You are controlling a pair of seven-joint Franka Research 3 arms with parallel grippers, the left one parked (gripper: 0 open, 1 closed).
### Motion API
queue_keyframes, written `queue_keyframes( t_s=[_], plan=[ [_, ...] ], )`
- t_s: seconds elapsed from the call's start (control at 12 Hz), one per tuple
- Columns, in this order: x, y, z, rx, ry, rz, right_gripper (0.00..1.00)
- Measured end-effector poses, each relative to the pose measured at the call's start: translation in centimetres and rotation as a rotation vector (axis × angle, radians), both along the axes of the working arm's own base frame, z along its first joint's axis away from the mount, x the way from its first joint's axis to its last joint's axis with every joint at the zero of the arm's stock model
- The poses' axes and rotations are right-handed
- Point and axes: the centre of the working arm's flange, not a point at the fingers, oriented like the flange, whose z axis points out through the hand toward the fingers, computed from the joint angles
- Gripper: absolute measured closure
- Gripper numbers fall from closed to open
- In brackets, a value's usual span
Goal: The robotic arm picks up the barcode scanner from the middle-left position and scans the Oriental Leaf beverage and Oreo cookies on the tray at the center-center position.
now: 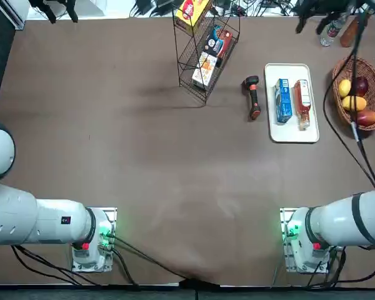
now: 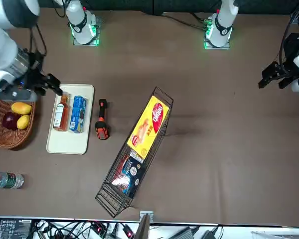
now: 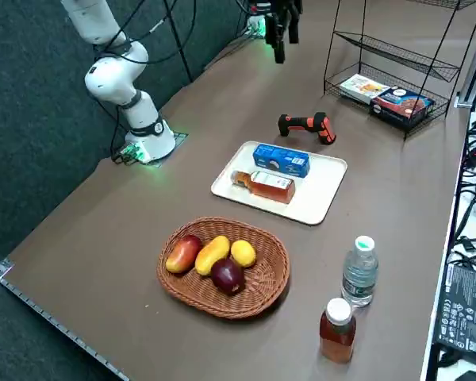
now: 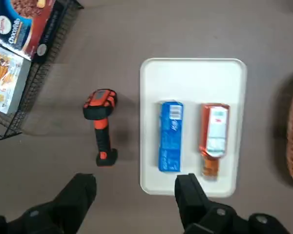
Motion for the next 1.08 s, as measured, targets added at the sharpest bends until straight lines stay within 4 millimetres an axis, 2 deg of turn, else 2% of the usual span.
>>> queue_keyframes(
  t_s=[0.42, 0.58, 0.75, 1.08],
  plan=[
    [-0.1, 7.9, -9.0, 0.008, -0.058, 0.007, 0.00],
    [-0.7, 10.1, -12.4, 0.006, -0.061, 0.023, 0.00],
    [-1.3, 10.9, -15.2, -0.001, -0.044, 0.033, 0.00],
    [-2.6, 10.6, -18.6, -0.013, -0.015, 0.034, 0.00]
  ],
)
